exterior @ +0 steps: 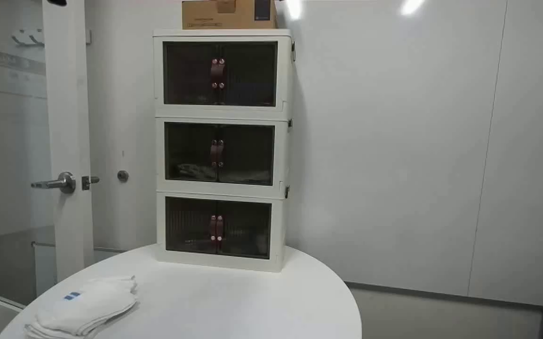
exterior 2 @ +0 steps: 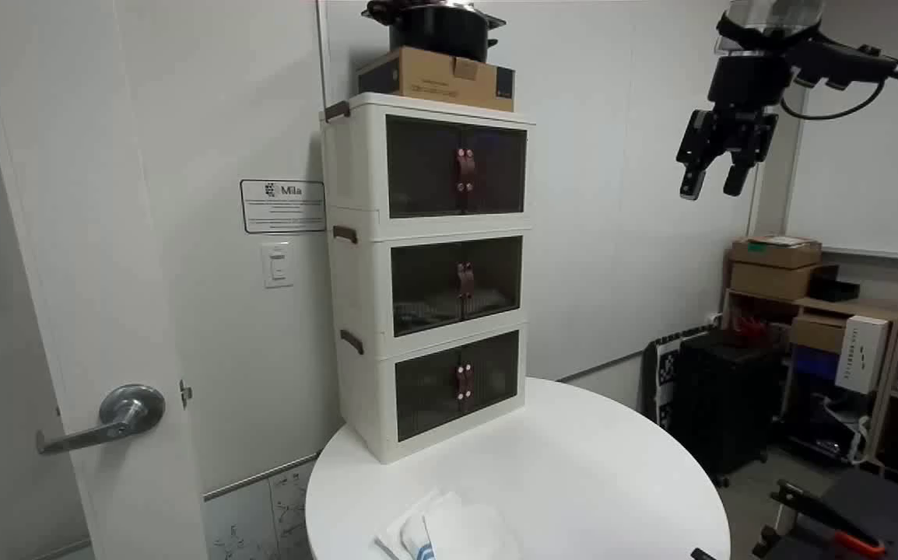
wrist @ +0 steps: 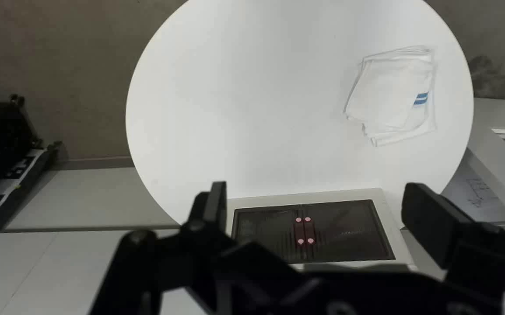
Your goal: Open the right and left middle cabinet doors, respectively
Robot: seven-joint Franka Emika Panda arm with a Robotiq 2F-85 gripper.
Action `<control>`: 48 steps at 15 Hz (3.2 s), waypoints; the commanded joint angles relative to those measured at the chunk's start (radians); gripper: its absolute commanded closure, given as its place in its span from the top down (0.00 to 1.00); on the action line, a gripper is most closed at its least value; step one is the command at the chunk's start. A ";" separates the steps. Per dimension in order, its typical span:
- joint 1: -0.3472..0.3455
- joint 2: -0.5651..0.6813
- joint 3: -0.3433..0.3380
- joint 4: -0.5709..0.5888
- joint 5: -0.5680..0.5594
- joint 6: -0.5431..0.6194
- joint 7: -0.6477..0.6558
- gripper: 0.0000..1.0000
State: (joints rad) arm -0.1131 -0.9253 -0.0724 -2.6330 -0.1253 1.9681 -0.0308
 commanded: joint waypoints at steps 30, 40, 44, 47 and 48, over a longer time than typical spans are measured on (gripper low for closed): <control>0.255 0.599 -0.119 0.345 0.568 0.217 -0.500 1.00; 0.237 0.587 -0.099 0.330 0.553 0.211 -0.480 1.00; 0.253 0.605 -0.099 0.320 0.626 0.322 -0.489 1.00; 0.284 0.642 -0.107 0.323 0.739 0.450 -0.555 1.00; 0.317 0.660 -0.140 0.337 0.858 0.451 -0.637 1.00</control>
State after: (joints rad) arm 0.1548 -0.3160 -0.1753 -2.3193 0.5405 2.3576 -0.5304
